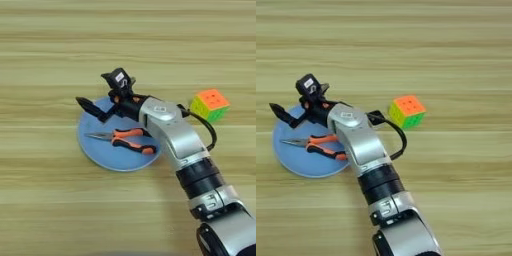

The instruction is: Move the objects on the table

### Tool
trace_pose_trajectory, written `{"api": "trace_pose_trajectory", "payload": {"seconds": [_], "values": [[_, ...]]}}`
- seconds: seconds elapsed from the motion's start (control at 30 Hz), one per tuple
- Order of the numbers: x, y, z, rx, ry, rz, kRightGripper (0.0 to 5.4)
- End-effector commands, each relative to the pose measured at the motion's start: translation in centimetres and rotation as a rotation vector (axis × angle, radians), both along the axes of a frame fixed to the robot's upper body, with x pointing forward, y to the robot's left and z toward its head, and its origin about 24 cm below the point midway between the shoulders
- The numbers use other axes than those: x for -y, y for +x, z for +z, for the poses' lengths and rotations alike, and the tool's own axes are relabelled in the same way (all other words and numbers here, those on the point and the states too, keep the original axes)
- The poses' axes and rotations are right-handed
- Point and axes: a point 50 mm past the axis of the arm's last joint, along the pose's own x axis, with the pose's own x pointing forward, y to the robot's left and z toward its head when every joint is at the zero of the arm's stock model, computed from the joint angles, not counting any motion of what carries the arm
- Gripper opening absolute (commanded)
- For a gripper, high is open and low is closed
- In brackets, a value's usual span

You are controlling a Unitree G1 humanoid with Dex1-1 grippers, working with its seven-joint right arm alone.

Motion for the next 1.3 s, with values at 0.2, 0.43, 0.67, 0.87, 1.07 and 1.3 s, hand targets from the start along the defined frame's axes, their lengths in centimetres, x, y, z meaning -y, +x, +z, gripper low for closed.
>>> {"api": "trace_pose_trajectory", "payload": {"seconds": [0.2, 0.43, 0.67, 0.87, 1.07, 1.3], "values": [[3.8, -1.0, 8.7, 0.277, 0.144, -0.048, 5.38], [9.7, -0.1, 12.0, 0.435, 0.18, -0.235, 5.38], [16.4, 1.8, 14.1, 0.604, 0.055, -0.519, 5.38], [19.1, 3.9, 13.7, 0.568, -0.044, -0.675, 5.38], [19.7, 5.8, 11.5, 0.385, -0.027, -0.687, 5.38], [19.8, 6.5, 8.9, 0.183, 0.003, -0.618, 5.38]]}}
